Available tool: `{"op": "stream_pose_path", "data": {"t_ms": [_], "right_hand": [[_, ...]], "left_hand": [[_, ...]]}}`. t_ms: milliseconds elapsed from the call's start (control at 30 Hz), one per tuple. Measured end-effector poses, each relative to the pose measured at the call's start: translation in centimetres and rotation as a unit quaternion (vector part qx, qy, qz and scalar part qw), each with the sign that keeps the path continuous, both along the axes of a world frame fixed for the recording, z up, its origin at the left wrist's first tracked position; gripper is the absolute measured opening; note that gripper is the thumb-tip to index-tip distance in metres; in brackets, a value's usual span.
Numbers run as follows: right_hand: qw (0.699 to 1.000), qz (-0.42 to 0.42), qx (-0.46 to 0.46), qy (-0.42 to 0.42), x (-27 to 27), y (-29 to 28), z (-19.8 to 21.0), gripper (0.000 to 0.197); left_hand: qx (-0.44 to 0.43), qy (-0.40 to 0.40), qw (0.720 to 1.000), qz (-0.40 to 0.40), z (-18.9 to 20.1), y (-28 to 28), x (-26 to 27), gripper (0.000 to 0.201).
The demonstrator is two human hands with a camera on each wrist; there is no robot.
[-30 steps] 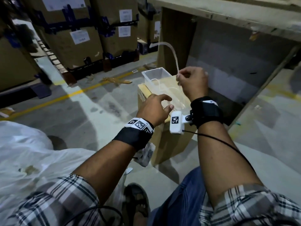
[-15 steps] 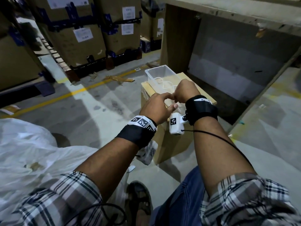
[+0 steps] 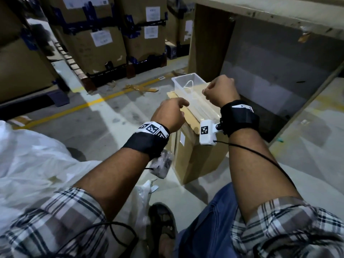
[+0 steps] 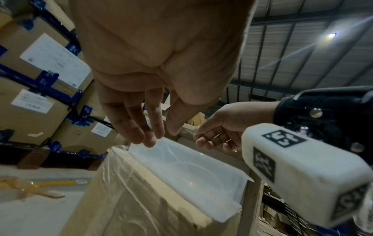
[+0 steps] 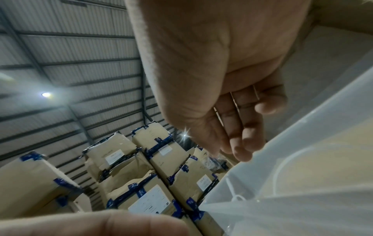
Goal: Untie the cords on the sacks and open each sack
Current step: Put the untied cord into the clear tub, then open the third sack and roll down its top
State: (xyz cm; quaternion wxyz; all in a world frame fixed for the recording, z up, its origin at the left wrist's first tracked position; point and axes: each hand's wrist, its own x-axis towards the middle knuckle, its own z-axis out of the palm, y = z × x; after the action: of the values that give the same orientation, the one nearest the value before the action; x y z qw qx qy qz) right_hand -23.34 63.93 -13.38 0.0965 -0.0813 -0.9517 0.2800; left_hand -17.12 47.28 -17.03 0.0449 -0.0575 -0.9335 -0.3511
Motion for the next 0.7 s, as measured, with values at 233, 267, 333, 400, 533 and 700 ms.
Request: {"op": "stream_pose_path", "data": {"t_ms": [233, 267, 333, 400, 533, 700], "right_hand": [[0.992, 0.114, 0.023, 0.052, 3.6, -8.4, 2.0, 0.02], [0.988, 0.146, 0.032, 0.041, 4.2, -10.1, 2.0, 0.022], [0.978, 0.202, 0.043, 0.026, 5.6, -13.4, 1.7, 0.023], [0.967, 0.249, 0.059, 0.021, 6.7, -16.1, 1.3, 0.02], [0.91, 0.41, 0.065, 0.001, 10.6, -22.9, 0.7, 0.019], [0.846, 0.52, 0.016, -0.12, 14.7, -28.8, -0.2, 0.039]], "left_hand": [[-0.06, 0.002, 0.997, 0.039, 4.3, -9.0, 3.1, 0.028], [-0.061, 0.002, 0.997, 0.054, 4.9, -10.9, 3.8, 0.024], [-0.061, 0.0, 0.996, 0.07, 6.0, -14.7, 5.9, 0.019], [-0.064, -0.002, 0.995, 0.071, 6.8, -17.6, 8.0, 0.015], [-0.083, 0.013, 0.987, 0.134, 7.3, -25.2, 14.0, 0.016], [-0.06, 0.034, 0.972, 0.226, 4.4, -33.0, 22.2, 0.034]]}}
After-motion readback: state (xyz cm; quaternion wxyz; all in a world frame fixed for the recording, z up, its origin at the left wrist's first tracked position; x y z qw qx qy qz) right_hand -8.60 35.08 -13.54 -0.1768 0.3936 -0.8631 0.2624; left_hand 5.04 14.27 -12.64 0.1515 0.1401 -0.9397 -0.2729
